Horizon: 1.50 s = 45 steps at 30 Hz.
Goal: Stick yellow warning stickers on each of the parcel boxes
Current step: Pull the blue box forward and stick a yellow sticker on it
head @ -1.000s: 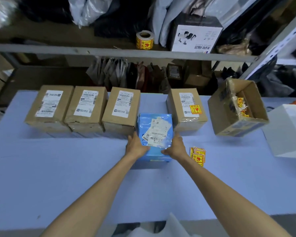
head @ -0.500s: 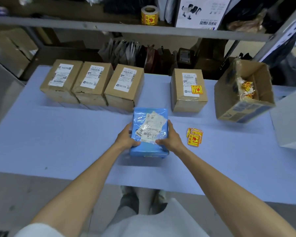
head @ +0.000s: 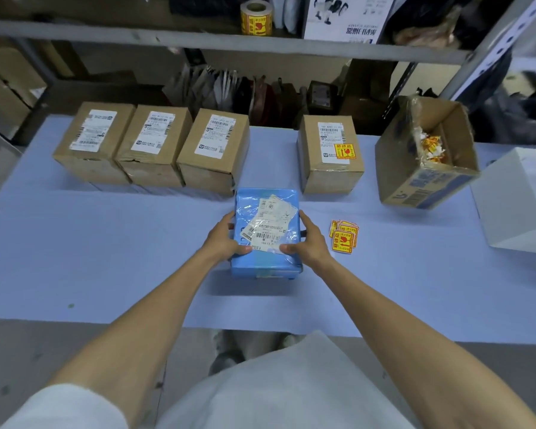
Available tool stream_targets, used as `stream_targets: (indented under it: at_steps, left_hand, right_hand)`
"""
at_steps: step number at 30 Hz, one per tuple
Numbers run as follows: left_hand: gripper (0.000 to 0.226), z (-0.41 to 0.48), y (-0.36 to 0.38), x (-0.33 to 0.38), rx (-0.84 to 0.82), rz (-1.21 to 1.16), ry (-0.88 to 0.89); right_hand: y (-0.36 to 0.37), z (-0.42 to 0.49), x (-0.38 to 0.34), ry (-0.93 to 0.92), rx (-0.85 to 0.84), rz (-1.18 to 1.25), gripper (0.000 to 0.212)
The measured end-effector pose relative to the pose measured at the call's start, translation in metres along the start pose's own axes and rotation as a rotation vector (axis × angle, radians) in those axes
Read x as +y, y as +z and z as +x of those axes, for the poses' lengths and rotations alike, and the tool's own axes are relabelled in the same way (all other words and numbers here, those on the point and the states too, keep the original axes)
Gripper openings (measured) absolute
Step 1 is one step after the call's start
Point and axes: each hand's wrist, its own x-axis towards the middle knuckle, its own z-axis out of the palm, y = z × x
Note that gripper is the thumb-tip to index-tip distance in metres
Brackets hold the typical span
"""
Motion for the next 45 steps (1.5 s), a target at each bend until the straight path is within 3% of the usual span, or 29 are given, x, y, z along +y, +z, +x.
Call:
stream_targets:
  at_steps: [9,14,21,28,33,36,40,45]
  left_hand:
    - [0.073,0.015,-0.003,-0.006,-0.027,0.087,0.068]
    - [0.089,0.015,-0.004,-0.011,-0.033,0.011,0.120]
    - [0.090,0.013,0.002,-0.018,-0.029,-0.034,0.132]
    - [0.090,0.011,0.015,-0.019,0.032,-0.085,0.061]
    - [0.088,0.013,0.023,-0.022,0.090,-0.067,0.031]
    - [0.083,0.010,0.028,-0.024,0.114,-0.074,0.019]
    - [0.079,0.009,0.031,-0.024,0.125,-0.069,0.014]
    - [0.080,0.010,0.030,-0.025,0.116,-0.093,0.003]
  right_hand:
    - [0.004,0.005,-0.005,0.034,0.012,-0.057,0.084]
    - [0.010,0.002,0.000,0.019,0.054,-0.020,0.092]
    - [0.008,-0.007,0.016,-0.026,0.114,0.033,0.088]
    - [0.001,-0.005,0.023,-0.051,0.072,-0.011,0.083]
    - [-0.024,0.005,0.025,-0.009,-0.118,-0.017,0.061]
    - [-0.051,0.015,0.038,0.027,0.053,-0.178,0.039]
    - [-0.072,0.025,0.061,0.089,0.323,-0.508,0.036]
    - [-0.074,0.045,0.074,0.199,0.447,-0.439,0.048]
